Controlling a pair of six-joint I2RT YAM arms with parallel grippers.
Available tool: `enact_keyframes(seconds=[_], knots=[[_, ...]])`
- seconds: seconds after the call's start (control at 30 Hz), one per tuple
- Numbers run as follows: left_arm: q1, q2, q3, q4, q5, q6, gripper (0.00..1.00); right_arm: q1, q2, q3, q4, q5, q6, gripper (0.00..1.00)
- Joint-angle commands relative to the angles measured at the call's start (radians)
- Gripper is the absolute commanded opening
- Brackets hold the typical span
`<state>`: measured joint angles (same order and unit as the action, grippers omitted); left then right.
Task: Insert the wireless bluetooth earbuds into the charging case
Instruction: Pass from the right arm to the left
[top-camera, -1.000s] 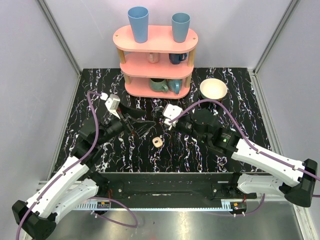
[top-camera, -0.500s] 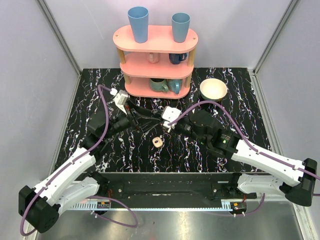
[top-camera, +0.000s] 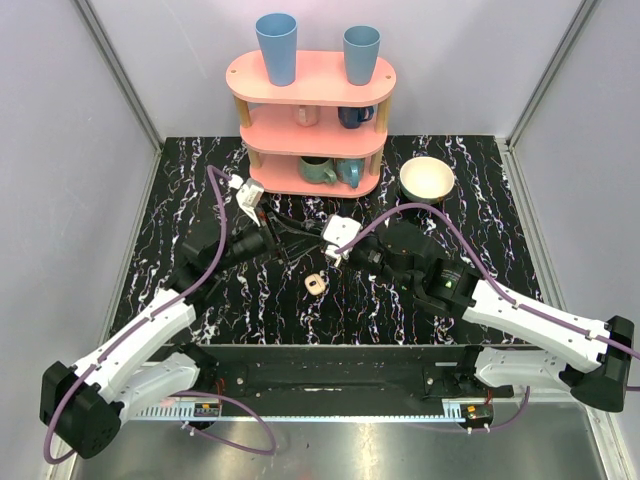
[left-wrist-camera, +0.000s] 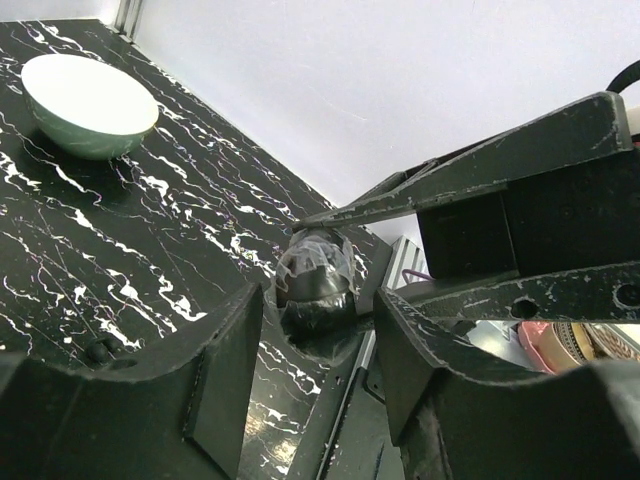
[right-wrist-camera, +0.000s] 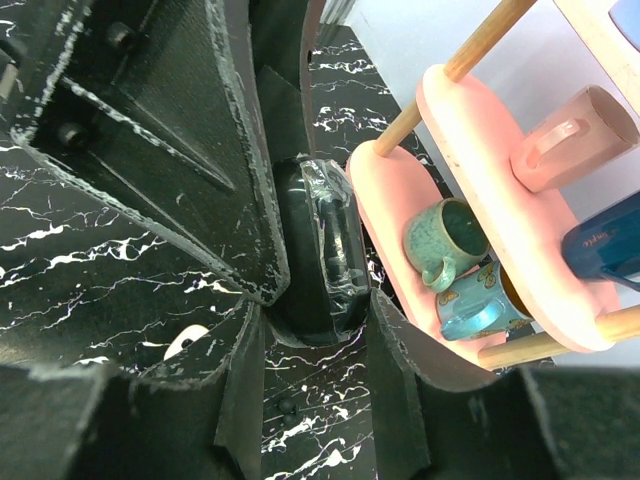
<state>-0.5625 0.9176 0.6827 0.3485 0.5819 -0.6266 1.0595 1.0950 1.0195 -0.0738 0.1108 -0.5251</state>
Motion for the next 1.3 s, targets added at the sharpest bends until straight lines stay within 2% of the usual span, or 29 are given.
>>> enact_keyframes(seconds=[0.0, 0.2, 0.47, 0.67, 0.77, 0.9, 0.97, 1.0, 1.1, 1.27], knots=[[0.004, 0.01, 0.052, 0.032, 0.036, -0.002, 0.51, 0.016, -0.018, 0.027, 0.045, -0.02, -0.019, 0.06], [0.004, 0.013, 0.064, 0.014, 0.036, 0.001, 0.5, 0.02, -0.011, 0.031, 0.035, -0.022, -0.035, 0.05], [0.004, 0.021, 0.071, 0.001, 0.047, -0.002, 0.4, 0.023, -0.012, 0.028, 0.039, -0.014, -0.046, 0.05], [0.004, 0.032, 0.075, -0.013, 0.067, 0.004, 0.17, 0.025, -0.018, 0.019, 0.051, -0.01, -0.046, 0.06], [0.004, 0.035, 0.083, -0.02, 0.082, 0.016, 0.02, 0.025, -0.02, 0.014, 0.06, -0.007, -0.041, 0.1], [0.004, 0.032, 0.094, -0.074, 0.075, 0.074, 0.0, 0.025, -0.038, 0.007, 0.126, 0.033, -0.01, 0.29], [0.003, 0.004, 0.078, -0.083, 0.046, 0.105, 0.0, 0.025, -0.052, 0.004, 0.184, 0.091, 0.029, 0.55], [0.004, -0.055, 0.054, -0.071, -0.017, 0.152, 0.0, 0.025, -0.063, 0.022, 0.207, 0.143, 0.063, 0.69], [0.004, -0.163, -0.02, -0.011, -0.12, 0.232, 0.0, 0.025, -0.063, 0.072, 0.191, 0.181, 0.154, 0.75], [0.003, -0.319, -0.121, 0.061, -0.234, 0.378, 0.0, 0.025, -0.053, 0.151, 0.126, 0.155, 0.385, 0.79]])
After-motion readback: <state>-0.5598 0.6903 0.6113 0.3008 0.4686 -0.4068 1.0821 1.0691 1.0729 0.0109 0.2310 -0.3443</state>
